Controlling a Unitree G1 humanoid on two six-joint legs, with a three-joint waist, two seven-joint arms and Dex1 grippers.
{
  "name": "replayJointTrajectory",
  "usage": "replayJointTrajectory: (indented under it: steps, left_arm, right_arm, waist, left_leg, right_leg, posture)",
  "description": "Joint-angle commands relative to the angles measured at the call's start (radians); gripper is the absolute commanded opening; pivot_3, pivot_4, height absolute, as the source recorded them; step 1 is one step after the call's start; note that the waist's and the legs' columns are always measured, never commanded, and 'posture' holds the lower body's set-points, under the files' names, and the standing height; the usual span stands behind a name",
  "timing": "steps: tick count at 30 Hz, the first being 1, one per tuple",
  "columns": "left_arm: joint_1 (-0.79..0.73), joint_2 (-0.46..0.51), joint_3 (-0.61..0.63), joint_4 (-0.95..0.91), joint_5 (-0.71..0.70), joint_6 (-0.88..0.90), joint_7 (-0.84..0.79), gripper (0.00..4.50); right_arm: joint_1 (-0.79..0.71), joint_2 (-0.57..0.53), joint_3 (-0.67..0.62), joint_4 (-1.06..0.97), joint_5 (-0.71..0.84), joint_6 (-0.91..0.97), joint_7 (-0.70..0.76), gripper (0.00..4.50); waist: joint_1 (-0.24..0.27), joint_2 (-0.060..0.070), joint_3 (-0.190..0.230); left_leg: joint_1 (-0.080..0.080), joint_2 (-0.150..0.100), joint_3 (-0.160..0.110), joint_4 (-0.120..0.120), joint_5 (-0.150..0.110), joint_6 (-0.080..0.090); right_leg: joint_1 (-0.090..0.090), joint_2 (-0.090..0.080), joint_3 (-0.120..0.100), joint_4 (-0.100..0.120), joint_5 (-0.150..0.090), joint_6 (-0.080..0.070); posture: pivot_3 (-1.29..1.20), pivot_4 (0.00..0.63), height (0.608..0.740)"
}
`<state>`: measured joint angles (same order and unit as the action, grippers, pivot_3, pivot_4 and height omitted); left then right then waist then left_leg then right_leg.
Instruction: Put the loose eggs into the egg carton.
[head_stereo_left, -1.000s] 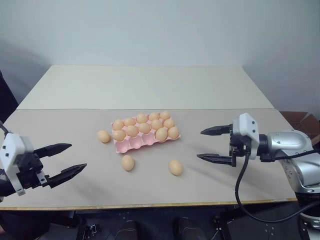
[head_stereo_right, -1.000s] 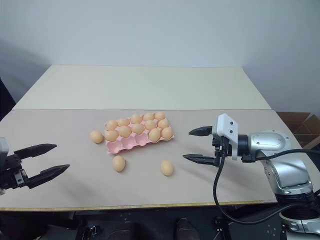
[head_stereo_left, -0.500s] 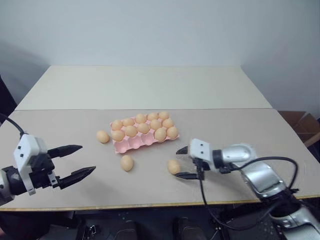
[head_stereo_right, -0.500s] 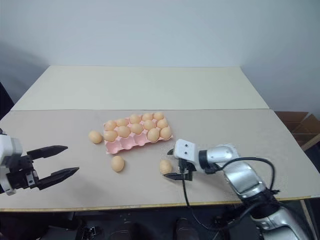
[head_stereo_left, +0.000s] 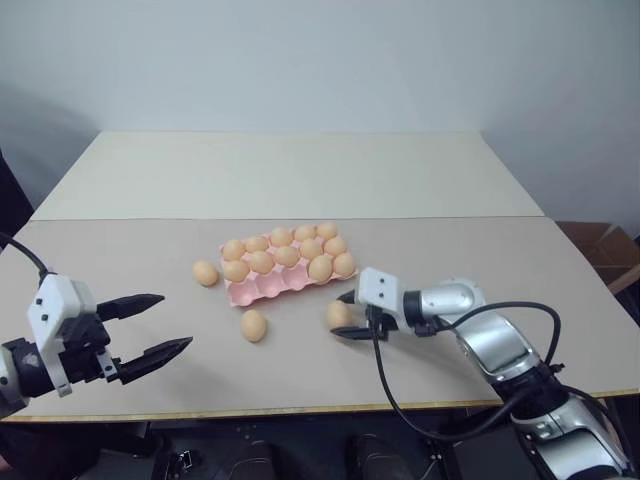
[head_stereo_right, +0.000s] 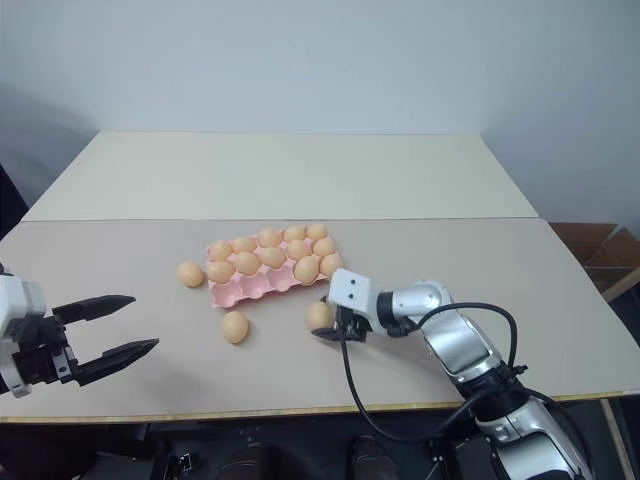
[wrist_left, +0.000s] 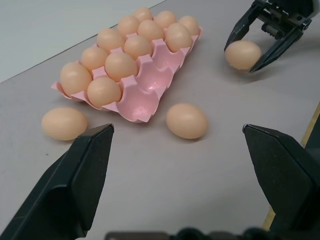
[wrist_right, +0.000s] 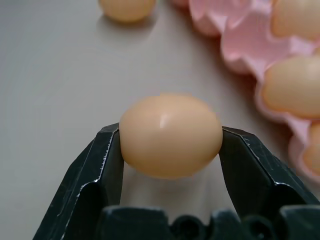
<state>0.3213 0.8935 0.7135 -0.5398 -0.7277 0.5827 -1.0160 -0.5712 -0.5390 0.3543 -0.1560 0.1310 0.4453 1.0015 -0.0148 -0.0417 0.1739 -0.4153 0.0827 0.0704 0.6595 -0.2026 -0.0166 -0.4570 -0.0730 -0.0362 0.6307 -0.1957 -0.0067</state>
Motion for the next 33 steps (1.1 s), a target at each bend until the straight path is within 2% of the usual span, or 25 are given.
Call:
replayJointTrajectory:
  steps: [1, 5, 11, 13, 16, 17, 19, 23, 26, 29, 33]
  left_arm:
    - [0.005, -0.002, 0.041, -0.027, -0.013, -0.007, 0.005, 4.50]
    - [0.005, 0.000, 0.044, -0.029, -0.014, -0.006, 0.010, 4.50]
    - [0.012, 0.000, 0.060, -0.037, -0.020, 0.001, 0.013, 4.50]
    - [0.020, -0.005, 0.069, -0.043, -0.023, 0.004, 0.014, 4.50]
    - [0.027, -0.006, 0.073, -0.048, -0.028, 0.007, 0.016, 4.50]
    - [0.028, -0.006, 0.073, -0.048, -0.029, 0.007, 0.017, 4.50]
    - [0.028, -0.006, 0.071, -0.047, -0.029, 0.006, 0.020, 4.50]
    - [0.025, -0.010, 0.065, -0.052, -0.037, 0.008, 0.034, 4.50]
    - [0.028, -0.007, 0.070, -0.046, -0.038, 0.009, 0.028, 4.50]
    - [0.039, -0.001, 0.109, -0.016, -0.054, 0.018, -0.002, 4.50]
    - [0.060, 0.006, 0.148, 0.018, -0.052, 0.015, -0.040, 4.50]
  right_arm:
    - [-0.099, 0.056, -0.047, 0.021, 0.034, -0.002, -0.015, 2.70]
    - [-0.212, 0.164, -0.025, 0.173, -0.029, -0.046, -0.101, 2.70]
    - [-0.287, 0.244, 0.024, 0.324, -0.139, -0.108, -0.182, 2.70]
    - [-0.294, 0.259, 0.025, 0.336, -0.141, -0.103, -0.177, 3.43]
    - [-0.298, 0.267, 0.020, 0.341, -0.144, -0.098, -0.172, 4.29]
    - [-0.299, 0.269, 0.009, 0.336, -0.137, -0.092, -0.174, 4.47]
    - [-0.299, 0.264, -0.015, 0.315, -0.124, -0.079, -0.175, 4.47]
    - [-0.307, 0.211, -0.077, 0.284, -0.108, -0.094, -0.171, 4.47]
    - [-0.280, 0.100, -0.184, 0.199, 0.003, -0.086, -0.059, 4.47]
    - [-0.192, -0.040, -0.283, 0.088, 0.125, -0.087, 0.079, 4.47]
    - [-0.102, -0.147, -0.342, 0.024, 0.201, -0.075, 0.157, 4.47]
  waist:
    - [-0.002, 0.000, 0.000]
    - [-0.002, 0.000, 0.000]
    - [0.002, 0.000, 0.000]
    - [0.001, 0.000, 0.000]
    - [0.000, 0.000, 0.000]
    - [0.000, 0.000, 0.000]
    - [0.000, 0.000, 0.000]
    - [0.002, 0.000, 0.000]
    - [0.007, 0.001, 0.000]
    - [0.012, 0.000, 0.000]
    - [0.002, 0.000, 0.000]
  left_leg:
    - [0.000, 0.000, 0.000, 0.000, 0.000, 0.000]
    - [0.000, 0.001, 0.000, 0.000, 0.000, 0.000]
    - [-0.001, 0.000, 0.000, 0.000, 0.000, 0.000]
    - [-0.001, 0.000, 0.000, 0.000, 0.000, 0.000]
    - [-0.001, 0.000, 0.000, 0.000, 0.000, 0.000]
    - [-0.001, 0.001, 0.000, 0.000, 0.000, 0.000]
    - [-0.001, 0.001, 0.000, 0.000, 0.000, 0.000]
    - [-0.001, 0.001, 0.000, 0.000, 0.000, 0.000]
    - [-0.002, 0.000, 0.000, 0.000, 0.000, 0.000]
    - [-0.004, -0.001, 0.000, 0.000, 0.000, 0.000]
    - [-0.003, 0.000, 0.000, -0.001, -0.001, 0.000]
  right_leg:
    - [0.000, 0.000, 0.000, 0.000, 0.000, 0.000]
    - [0.000, 0.001, 0.000, 0.000, 0.000, 0.000]
    - [0.000, 0.000, 0.000, 0.000, 0.000, 0.000]
    - [0.000, 0.000, 0.000, -0.001, 0.003, 0.003]
    - [0.000, 0.000, 0.000, 0.000, 0.003, 0.003]
    - [0.000, 0.000, 0.000, 0.000, 0.003, 0.003]
    - [-0.001, 0.001, 0.000, 0.000, 0.003, 0.003]
    - [0.000, 0.001, 0.000, 0.000, 0.002, 0.003]
    - [0.000, 0.000, 0.000, -0.001, 0.002, 0.003]
    - [-0.001, -0.001, -0.001, -0.003, 0.002, 0.004]
    - [-0.001, 0.000, -0.001, -0.003, 0.002, 0.004]
  posture:
    - [0.00, 0.150, 0.740]
    - [0.00, 0.150, 0.740]
    - [0.00, 0.150, 0.740]
    - [0.00, 0.150, 0.740]
    - [0.00, 0.150, 0.740]
    - [0.00, 0.150, 0.740]
    - [0.00, 0.150, 0.740]
    - [0.00, 0.150, 0.740]
    - [0.00, 0.150, 0.740]
    - [0.00, 0.150, 0.740]
    - [0.00, 0.150, 0.740]
